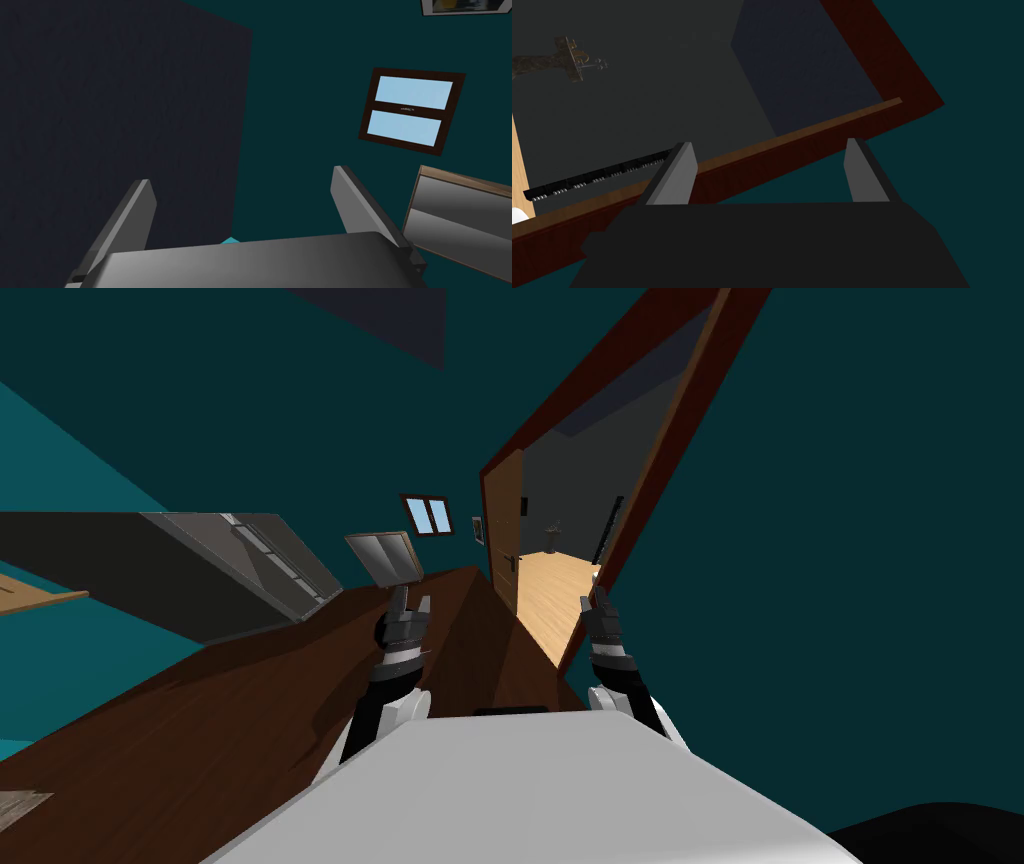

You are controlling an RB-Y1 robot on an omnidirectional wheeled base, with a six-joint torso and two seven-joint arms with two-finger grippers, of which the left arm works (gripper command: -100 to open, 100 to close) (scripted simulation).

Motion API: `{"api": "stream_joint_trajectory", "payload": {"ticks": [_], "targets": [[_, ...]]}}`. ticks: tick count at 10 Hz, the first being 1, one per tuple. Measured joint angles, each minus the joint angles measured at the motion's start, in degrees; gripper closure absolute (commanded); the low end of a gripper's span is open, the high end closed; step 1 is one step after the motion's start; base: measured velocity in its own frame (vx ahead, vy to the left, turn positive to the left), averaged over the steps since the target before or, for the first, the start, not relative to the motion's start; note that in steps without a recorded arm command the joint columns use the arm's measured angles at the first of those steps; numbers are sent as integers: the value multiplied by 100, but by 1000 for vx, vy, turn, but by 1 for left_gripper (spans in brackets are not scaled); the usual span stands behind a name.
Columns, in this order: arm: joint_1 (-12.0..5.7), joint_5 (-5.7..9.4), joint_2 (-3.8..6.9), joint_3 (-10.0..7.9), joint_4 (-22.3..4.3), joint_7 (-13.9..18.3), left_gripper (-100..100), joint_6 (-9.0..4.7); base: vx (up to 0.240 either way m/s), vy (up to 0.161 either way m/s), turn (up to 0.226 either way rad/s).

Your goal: Push the door open

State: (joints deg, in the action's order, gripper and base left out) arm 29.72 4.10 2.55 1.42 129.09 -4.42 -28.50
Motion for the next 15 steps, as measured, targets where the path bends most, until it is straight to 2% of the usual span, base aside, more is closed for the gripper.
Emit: {"api": "stream_joint_trajectory", "payload": {"ticks": [15], "targets": [[-1079, -124, 256, 312, -1673, 329, -100, -36, 116, 64, -63]]}}
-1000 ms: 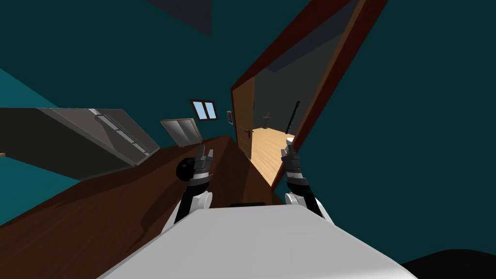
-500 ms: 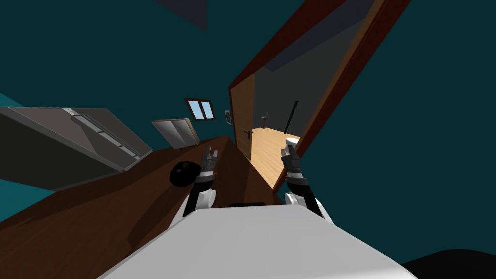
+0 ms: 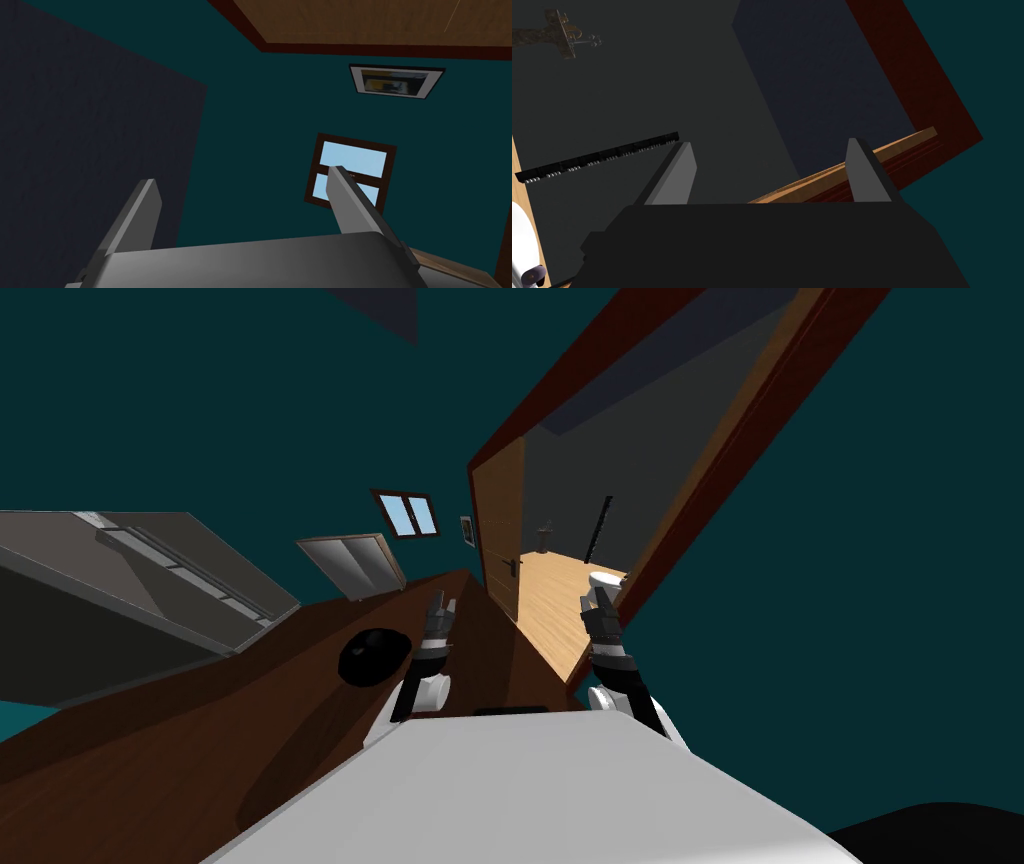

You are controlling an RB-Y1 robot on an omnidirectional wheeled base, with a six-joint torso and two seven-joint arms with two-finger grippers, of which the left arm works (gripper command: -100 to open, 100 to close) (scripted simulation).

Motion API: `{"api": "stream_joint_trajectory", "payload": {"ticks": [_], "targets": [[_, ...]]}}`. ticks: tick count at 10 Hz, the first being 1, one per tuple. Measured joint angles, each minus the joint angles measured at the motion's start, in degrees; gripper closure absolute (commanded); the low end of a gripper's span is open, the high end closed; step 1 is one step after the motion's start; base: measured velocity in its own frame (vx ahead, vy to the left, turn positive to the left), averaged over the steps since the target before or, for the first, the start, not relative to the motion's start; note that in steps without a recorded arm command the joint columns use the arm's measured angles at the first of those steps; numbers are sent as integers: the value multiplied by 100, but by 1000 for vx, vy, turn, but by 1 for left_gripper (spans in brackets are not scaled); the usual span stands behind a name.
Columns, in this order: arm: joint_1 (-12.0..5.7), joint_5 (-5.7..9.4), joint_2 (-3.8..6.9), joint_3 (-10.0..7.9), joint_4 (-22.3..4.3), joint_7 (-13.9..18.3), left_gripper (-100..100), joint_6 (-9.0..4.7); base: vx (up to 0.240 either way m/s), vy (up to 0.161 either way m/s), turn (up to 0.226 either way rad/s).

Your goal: Push the door open

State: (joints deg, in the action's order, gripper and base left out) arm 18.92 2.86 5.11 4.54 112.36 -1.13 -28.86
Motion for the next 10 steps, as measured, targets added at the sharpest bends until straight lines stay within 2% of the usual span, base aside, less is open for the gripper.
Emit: {"api": "stream_joint_trajectory", "payload": {"ticks": [10], "targets": [[-738, -90, 72, 225, -1139, 224, -100, -24, 96, 66, -59]]}}
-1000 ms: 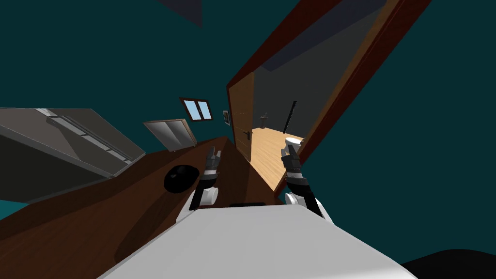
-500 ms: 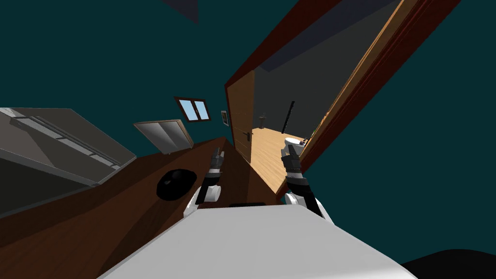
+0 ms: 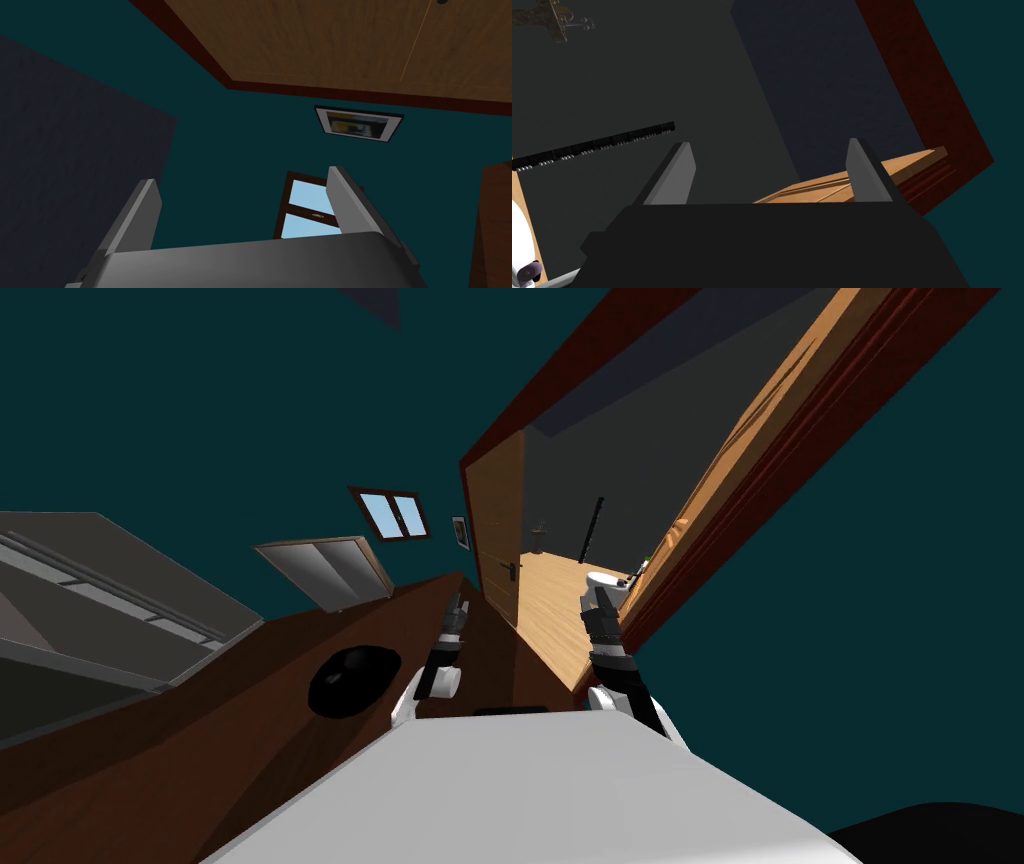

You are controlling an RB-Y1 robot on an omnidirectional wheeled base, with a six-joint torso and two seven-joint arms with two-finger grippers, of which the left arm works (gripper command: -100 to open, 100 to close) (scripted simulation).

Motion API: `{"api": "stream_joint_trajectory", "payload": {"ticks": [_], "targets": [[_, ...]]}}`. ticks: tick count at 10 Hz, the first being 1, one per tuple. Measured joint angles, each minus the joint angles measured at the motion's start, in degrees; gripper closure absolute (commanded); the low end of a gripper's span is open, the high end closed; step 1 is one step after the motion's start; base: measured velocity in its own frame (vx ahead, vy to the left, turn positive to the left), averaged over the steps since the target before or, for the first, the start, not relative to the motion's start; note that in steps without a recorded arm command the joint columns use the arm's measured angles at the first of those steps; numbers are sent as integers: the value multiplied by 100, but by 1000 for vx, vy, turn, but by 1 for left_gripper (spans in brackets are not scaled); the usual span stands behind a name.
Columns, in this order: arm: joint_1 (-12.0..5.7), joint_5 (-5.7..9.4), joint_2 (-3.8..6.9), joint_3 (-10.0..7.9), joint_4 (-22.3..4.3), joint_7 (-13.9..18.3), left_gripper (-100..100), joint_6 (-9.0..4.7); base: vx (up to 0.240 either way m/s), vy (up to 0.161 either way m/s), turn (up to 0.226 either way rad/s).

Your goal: Push the door open

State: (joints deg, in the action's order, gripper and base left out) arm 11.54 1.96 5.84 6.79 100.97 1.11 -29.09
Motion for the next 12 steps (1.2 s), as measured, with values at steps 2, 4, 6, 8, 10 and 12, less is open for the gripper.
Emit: {"api": "stream_joint_trajectory", "payload": {"ticks": [2, 4, 6, 8, 10, 12], "targets": [[-146, -16, 14, 41, -218, 47, -100, 2, 99, 85, -61], [-299, -34, 18, 84, -466, 89, -100, -12, 79, 62, -56], [-435, -49, 37, 128, -694, 145, -100, -30, 85, 64, -63], [-595, -66, 44, 172, -935, 193, -100, -34, 91, 75, -70], [-738, -86, 45, 222, -1169, 238, -100, -39, 92, 71, -58], [-888, -106, 44, 270, -1398, 286, -100, -40, 80, 76, -58]]}}
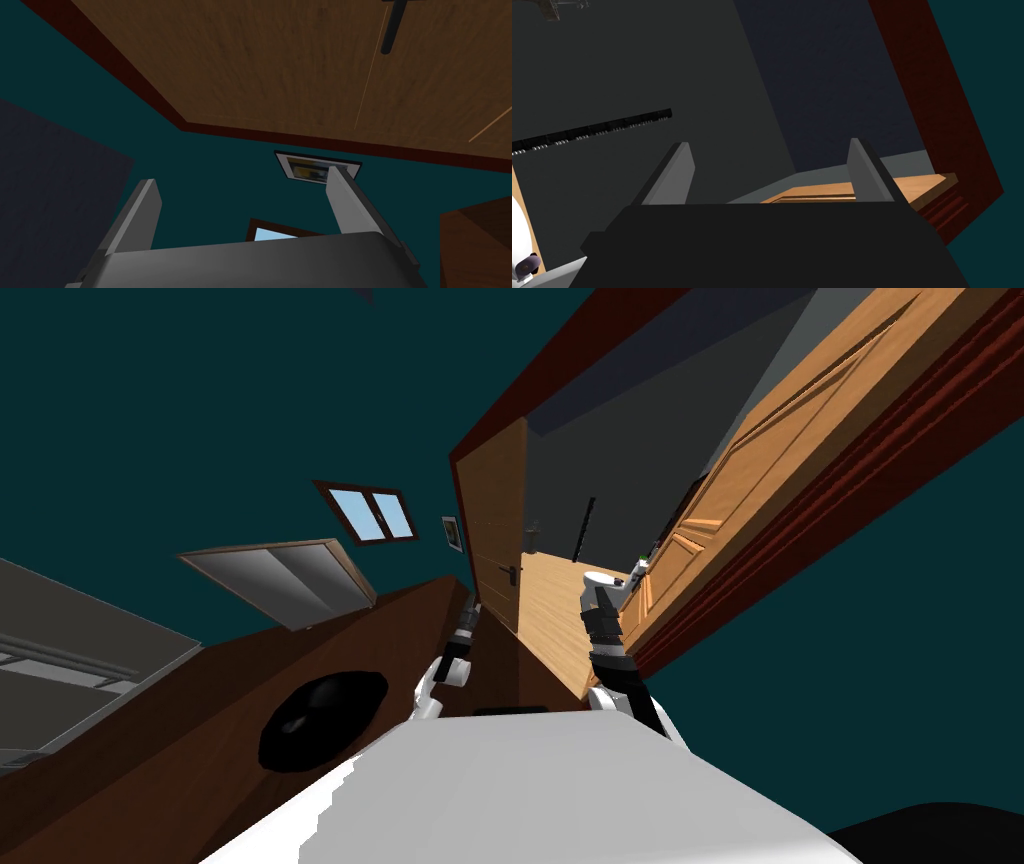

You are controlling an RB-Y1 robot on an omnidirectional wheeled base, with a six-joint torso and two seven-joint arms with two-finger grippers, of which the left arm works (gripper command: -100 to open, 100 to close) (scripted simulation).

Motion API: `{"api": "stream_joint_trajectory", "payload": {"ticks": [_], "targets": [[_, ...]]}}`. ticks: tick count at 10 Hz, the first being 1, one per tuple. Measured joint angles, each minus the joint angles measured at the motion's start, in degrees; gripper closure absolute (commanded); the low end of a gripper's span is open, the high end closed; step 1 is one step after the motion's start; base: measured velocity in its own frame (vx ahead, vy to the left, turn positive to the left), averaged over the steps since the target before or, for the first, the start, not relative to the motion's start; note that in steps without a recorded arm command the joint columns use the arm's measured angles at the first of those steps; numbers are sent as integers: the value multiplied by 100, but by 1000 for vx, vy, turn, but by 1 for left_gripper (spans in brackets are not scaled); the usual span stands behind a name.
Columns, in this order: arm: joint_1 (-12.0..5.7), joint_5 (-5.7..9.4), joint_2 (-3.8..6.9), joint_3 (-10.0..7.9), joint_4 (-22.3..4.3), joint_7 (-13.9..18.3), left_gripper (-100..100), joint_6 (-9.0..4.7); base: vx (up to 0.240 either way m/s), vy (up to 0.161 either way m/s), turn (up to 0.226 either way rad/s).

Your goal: Push the door open

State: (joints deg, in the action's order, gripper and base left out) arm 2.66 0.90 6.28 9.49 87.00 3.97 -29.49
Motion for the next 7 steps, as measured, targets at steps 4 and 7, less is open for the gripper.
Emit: {"api": "stream_joint_trajectory", "payload": {"ticks": [4, 7], "targets": [[-296, -44, -17, 102, -486, 82, -100, -22, 81, 79, -67], [-567, -72, -37, 166, -852, 147, -100, 1, 80, 78, -66]]}}
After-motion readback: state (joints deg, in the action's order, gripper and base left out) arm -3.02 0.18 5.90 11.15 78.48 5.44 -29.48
